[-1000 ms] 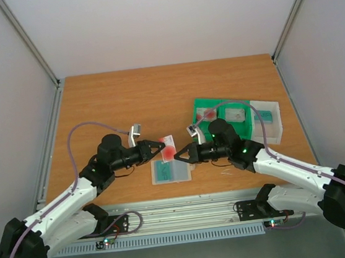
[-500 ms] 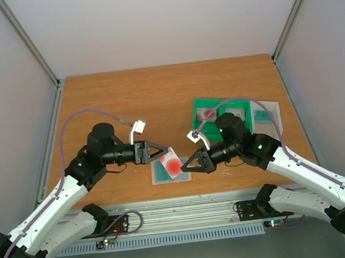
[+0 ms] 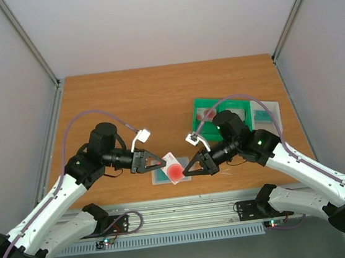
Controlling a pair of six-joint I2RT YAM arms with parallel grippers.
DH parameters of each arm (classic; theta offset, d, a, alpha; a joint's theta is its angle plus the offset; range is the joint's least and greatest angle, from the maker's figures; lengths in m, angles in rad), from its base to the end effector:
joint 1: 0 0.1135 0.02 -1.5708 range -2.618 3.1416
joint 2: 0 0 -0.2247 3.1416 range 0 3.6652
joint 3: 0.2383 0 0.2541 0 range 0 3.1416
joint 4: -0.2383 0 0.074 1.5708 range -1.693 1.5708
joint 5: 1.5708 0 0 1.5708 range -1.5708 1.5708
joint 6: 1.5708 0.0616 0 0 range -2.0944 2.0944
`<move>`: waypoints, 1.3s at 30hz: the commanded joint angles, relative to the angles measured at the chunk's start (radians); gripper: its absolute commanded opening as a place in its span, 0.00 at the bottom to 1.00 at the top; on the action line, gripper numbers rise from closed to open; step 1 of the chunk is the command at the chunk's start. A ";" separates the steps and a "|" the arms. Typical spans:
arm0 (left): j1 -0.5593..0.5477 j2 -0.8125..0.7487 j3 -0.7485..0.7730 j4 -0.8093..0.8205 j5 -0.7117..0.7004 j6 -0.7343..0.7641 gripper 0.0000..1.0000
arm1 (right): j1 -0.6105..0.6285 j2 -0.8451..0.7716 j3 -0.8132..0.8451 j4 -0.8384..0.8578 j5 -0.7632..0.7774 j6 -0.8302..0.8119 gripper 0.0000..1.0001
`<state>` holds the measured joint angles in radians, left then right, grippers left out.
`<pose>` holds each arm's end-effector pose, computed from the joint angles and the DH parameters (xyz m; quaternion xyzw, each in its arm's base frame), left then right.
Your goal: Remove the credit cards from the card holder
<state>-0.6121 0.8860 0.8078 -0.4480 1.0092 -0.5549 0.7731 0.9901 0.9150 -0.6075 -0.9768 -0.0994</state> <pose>0.1510 -0.1697 0.2744 0.2628 0.7515 -0.5903 0.1336 0.1301 0.1983 0.2742 -0.5197 0.6376 0.5253 0.2181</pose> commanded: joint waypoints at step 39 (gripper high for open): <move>0.003 -0.079 -0.277 0.698 -0.533 -0.513 0.00 | -0.003 -0.003 -0.217 0.694 0.440 0.774 0.44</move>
<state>-0.6098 0.8291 0.5541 0.0914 0.5632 -0.9958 0.7719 0.9726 0.6994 -0.0467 -0.5446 0.5903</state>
